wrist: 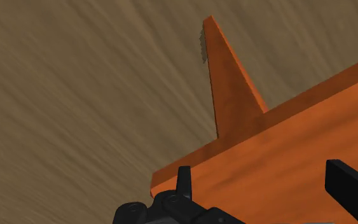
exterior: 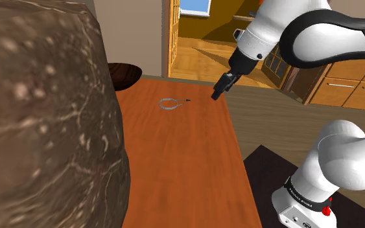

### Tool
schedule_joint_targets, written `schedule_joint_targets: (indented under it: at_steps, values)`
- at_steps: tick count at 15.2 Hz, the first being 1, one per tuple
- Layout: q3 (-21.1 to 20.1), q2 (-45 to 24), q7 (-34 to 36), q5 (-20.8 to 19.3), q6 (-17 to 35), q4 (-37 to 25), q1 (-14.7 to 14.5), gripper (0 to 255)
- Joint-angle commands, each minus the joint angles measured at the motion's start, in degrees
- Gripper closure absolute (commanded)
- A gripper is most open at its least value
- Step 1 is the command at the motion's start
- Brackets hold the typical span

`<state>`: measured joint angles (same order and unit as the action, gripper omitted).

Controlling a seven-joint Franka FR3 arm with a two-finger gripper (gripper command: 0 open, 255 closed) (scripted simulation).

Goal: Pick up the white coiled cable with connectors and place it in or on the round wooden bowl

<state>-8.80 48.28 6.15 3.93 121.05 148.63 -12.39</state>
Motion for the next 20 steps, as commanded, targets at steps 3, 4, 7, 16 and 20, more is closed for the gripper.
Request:
schedule_joint_targets:
  at_steps: [3, 4, 7, 16, 20]
  values:
    - [-3.0, -0.78, -0.24, 1.32, 11.65, 2.3, -2.92, 0]
    - [-3.88, -1.21, -0.2, 1.56, 14.57, 2.75, -3.58, 0]
    - [-6.69, -2.85, 0.05, 1.96, 23.43, 3.82, -5.27, 0]
    - [-15.25, -9.93, 1.91, 0.32, 45.02, 4.37, -5.31, 0]
    - [-16.99, -13.89, 2.54, -0.58, 48.34, 3.51, -3.04, 0]
